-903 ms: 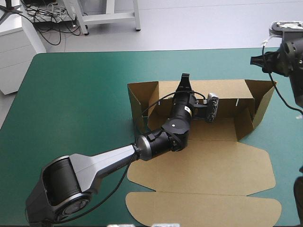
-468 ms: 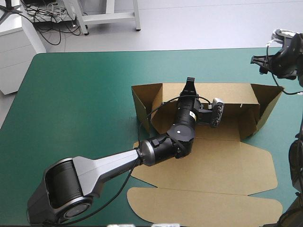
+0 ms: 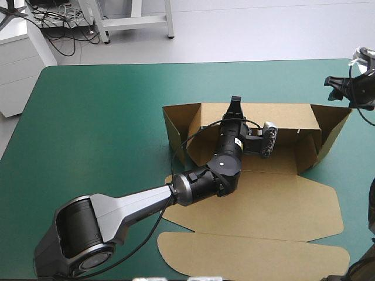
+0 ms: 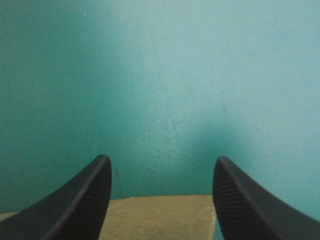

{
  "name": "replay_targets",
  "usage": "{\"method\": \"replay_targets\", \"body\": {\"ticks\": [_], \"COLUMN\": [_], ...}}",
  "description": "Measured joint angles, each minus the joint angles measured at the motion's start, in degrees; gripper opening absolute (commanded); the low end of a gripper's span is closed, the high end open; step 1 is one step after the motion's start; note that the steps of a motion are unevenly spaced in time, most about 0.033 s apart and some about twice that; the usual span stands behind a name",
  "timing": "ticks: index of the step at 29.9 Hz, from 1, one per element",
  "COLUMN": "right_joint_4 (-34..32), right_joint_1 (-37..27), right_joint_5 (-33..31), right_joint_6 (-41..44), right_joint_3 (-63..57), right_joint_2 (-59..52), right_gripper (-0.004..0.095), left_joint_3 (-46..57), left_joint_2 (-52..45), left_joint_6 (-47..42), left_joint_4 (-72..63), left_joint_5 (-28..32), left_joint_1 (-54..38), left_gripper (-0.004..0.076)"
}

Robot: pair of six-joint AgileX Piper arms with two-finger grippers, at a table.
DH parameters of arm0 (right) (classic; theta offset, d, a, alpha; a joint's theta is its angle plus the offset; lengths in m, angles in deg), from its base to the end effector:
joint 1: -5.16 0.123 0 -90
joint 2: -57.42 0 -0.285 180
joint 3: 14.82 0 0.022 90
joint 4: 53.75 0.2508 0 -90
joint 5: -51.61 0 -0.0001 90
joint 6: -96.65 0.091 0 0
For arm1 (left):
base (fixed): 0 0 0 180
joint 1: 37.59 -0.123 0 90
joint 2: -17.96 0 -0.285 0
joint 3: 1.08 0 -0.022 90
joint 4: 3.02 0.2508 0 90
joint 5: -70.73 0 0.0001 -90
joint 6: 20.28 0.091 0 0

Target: Fold the box

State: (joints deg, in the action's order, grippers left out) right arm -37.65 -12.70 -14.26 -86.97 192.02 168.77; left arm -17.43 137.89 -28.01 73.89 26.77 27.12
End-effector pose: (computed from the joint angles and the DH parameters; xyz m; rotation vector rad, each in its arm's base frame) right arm 0.3839 -0.0995 0.3584 0.3795 2.5465 0.2382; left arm 0.2485 -0.3818 0.3032 1.5276 1.2440 0.7415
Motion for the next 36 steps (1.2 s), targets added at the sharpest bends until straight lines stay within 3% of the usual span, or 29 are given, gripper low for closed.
{"method": "replay_targets", "body": {"ticks": [22, 36], "right_joint_4": [0.04, 0.39], "right_joint_1": [0.00, 0.00], "right_joint_5": [-4.93, -4.41], "right_joint_6": [-3.71, -8.31], "right_joint_3": [-3.13, -17.48], "right_joint_2": [-2.43, -8.18], "right_gripper": [0.0552, 0.0552], "left_joint_3": [0.00, 0.00], "left_joint_2": [0.07, 0.07], "left_joint_6": [-2.37, -2.71], "left_joint_4": [0.37, 0.44], "left_joint_5": [-0.11, -0.17], "left_joint_1": [0.00, 0.00], "left_gripper": [-0.0010, -0.0010]}}
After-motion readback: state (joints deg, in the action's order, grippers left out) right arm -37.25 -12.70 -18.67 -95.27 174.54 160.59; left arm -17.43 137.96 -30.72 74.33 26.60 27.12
